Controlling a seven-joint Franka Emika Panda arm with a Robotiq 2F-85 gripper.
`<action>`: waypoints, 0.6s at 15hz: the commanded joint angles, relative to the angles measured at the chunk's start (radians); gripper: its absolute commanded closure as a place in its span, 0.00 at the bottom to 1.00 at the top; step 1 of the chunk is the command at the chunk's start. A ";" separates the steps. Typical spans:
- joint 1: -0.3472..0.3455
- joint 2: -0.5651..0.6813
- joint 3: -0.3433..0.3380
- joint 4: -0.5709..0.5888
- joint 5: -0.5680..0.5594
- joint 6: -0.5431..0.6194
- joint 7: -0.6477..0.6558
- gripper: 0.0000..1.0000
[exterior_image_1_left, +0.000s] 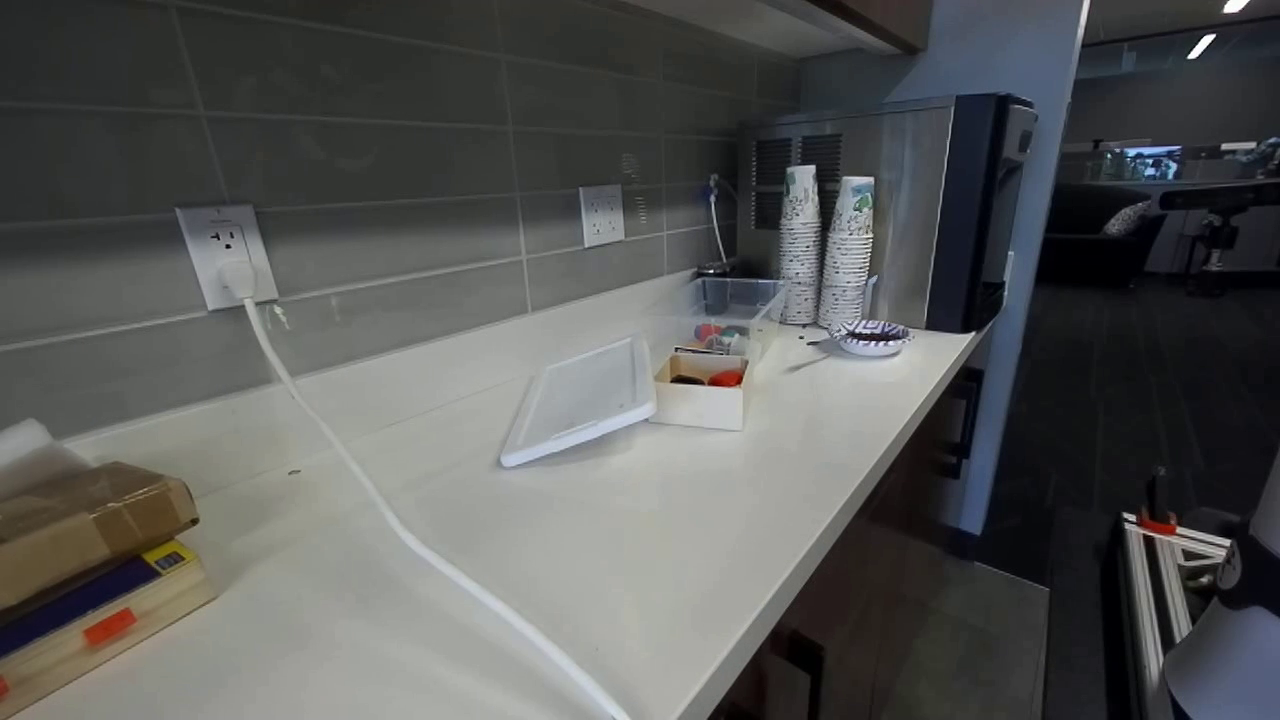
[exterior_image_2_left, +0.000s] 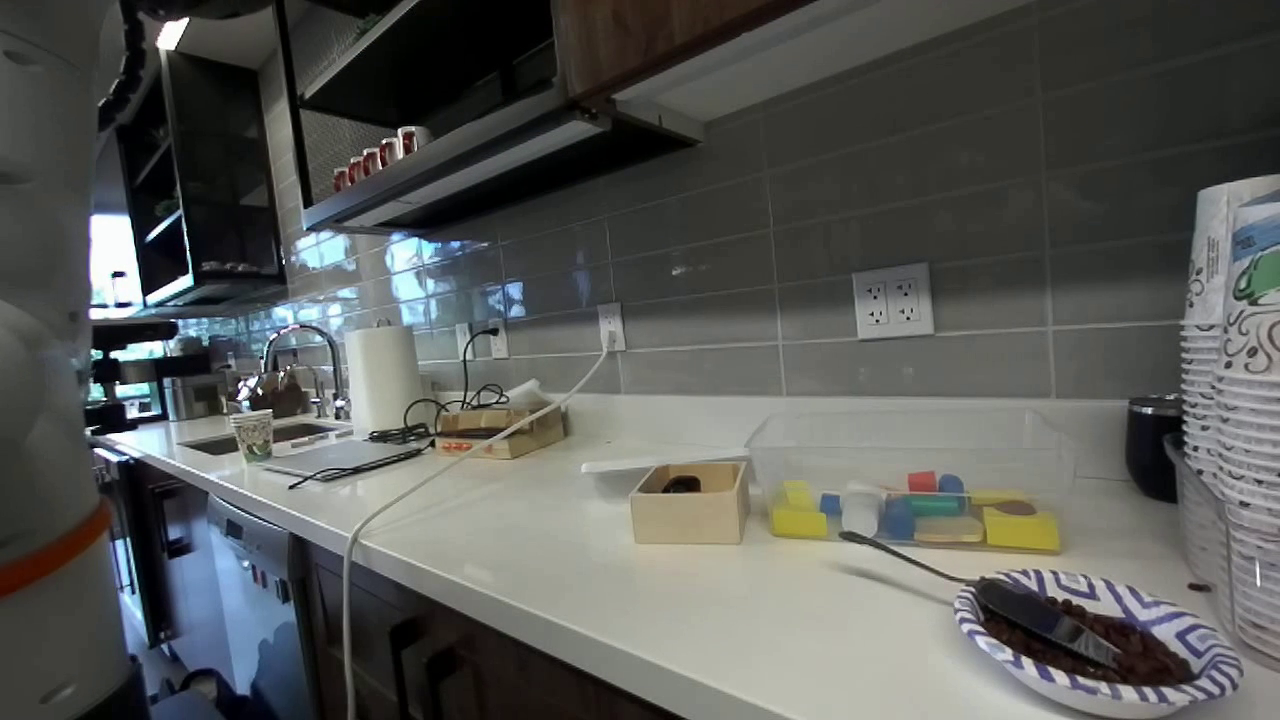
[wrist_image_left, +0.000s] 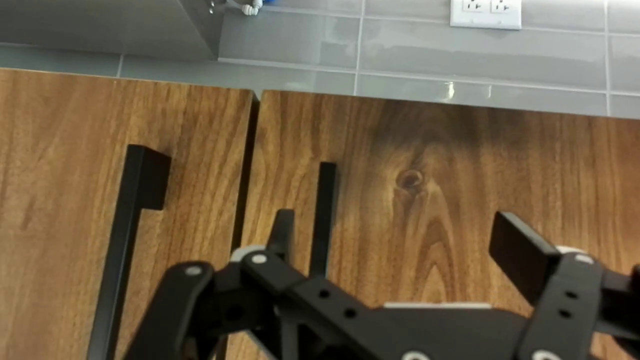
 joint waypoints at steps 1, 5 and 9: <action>-0.077 0.083 -0.007 0.099 0.099 -0.027 0.026 0.00; -0.138 0.150 0.012 0.158 0.195 -0.038 0.049 0.00; -0.207 0.205 0.033 0.213 0.279 -0.072 0.056 0.00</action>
